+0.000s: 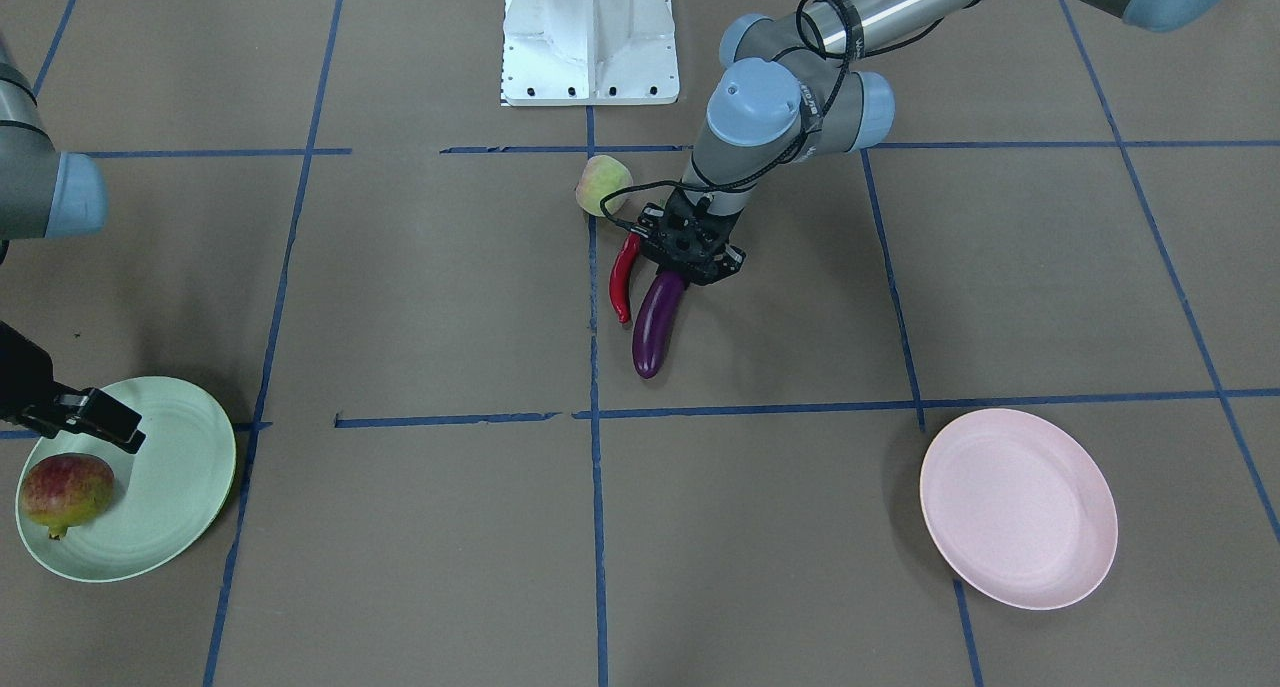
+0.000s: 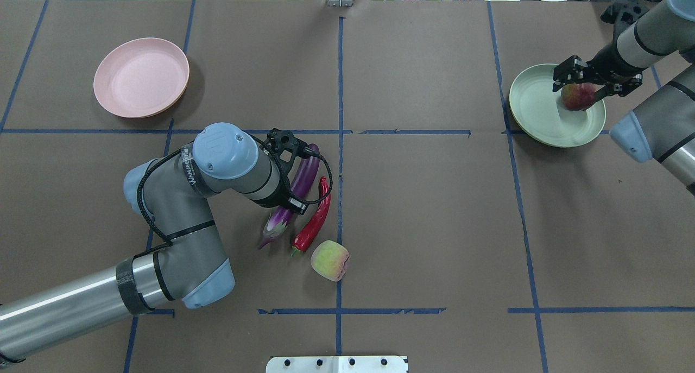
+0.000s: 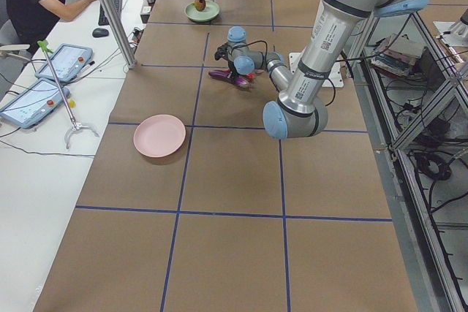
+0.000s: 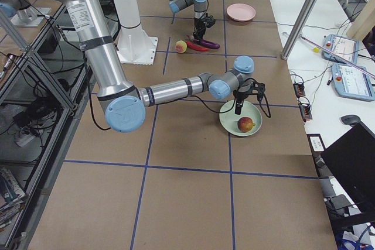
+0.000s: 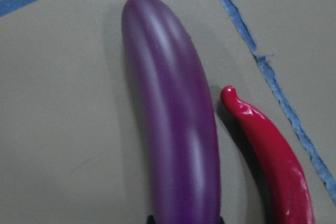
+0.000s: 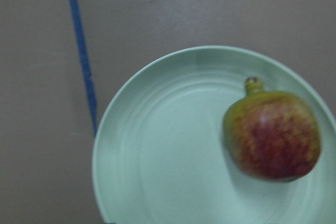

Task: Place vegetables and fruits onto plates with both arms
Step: 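Carry eggplant to pink plate with left gripper while right grasps custard apple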

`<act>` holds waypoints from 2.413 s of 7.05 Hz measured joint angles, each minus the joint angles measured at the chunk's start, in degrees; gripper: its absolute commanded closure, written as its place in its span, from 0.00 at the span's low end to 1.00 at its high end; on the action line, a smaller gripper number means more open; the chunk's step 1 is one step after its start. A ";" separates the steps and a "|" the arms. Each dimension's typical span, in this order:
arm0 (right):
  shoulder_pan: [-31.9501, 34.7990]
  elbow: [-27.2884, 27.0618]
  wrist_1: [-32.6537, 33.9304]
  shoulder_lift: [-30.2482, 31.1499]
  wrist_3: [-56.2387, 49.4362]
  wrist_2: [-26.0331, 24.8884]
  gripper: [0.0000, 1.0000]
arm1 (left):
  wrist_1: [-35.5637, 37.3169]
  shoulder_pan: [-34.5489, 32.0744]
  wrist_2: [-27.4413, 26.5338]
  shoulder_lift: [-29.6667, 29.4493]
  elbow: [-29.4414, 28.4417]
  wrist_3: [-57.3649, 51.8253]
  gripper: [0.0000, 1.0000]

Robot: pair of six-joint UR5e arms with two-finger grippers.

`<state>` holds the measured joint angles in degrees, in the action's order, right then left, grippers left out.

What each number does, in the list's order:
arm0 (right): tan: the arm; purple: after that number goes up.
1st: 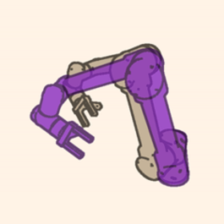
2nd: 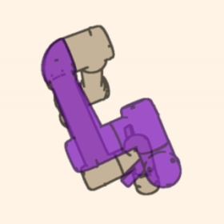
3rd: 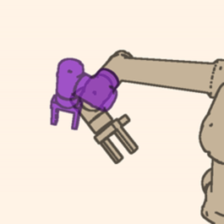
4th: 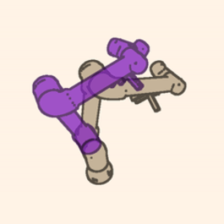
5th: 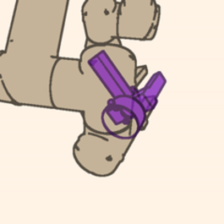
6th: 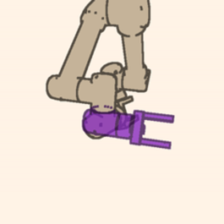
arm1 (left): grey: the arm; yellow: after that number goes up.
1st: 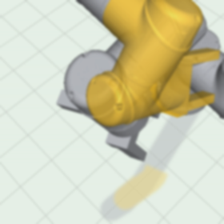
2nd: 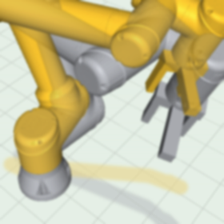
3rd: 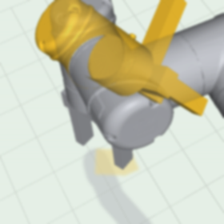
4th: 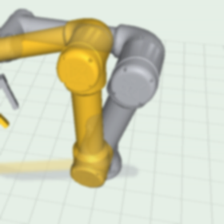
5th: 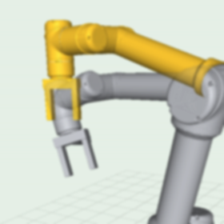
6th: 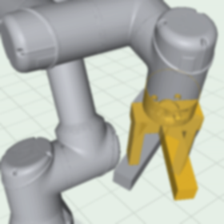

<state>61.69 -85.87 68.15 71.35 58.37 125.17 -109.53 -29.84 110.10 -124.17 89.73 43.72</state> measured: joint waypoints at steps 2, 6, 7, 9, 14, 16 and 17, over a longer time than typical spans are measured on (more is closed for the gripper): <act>-9.59 -11.02 0.05 1.19 16.85 -2.50 0.00 | 0.24 -6.45 0.43 3.51 4.12 0.48 0.99; -37.14 -22.60 5.17 -3.52 44.18 -21.24 0.00 | 0.36 -27.69 7.85 9.14 -2.25 -5.01 0.94; -41.49 -22.64 12.94 -8.77 47.31 -24.26 0.00 | 0.43 -31.28 8.61 9.22 -5.84 -9.71 0.92; -45.24 -20.35 20.94 -15.76 49.87 -27.38 0.00 | 0.13 -34.41 8.76 9.15 -11.61 -13.12 0.89; -46.05 -8.79 22.00 -23.83 50.65 -28.37 0.26 | -0.32 -34.17 8.79 6.57 -17.97 -13.47 0.12; -46.24 -7.84 22.02 -23.80 50.54 -28.38 1.00 | -1.74 -32.67 8.85 4.46 -21.05 -13.12 0.04; -45.99 -8.07 22.05 -23.70 50.32 -28.30 1.00 | -2.79 -32.20 8.97 3.93 -21.36 -12.69 0.01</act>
<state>15.70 -93.94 90.20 47.65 108.69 96.86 -112.32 -62.04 119.08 -120.24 68.37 31.03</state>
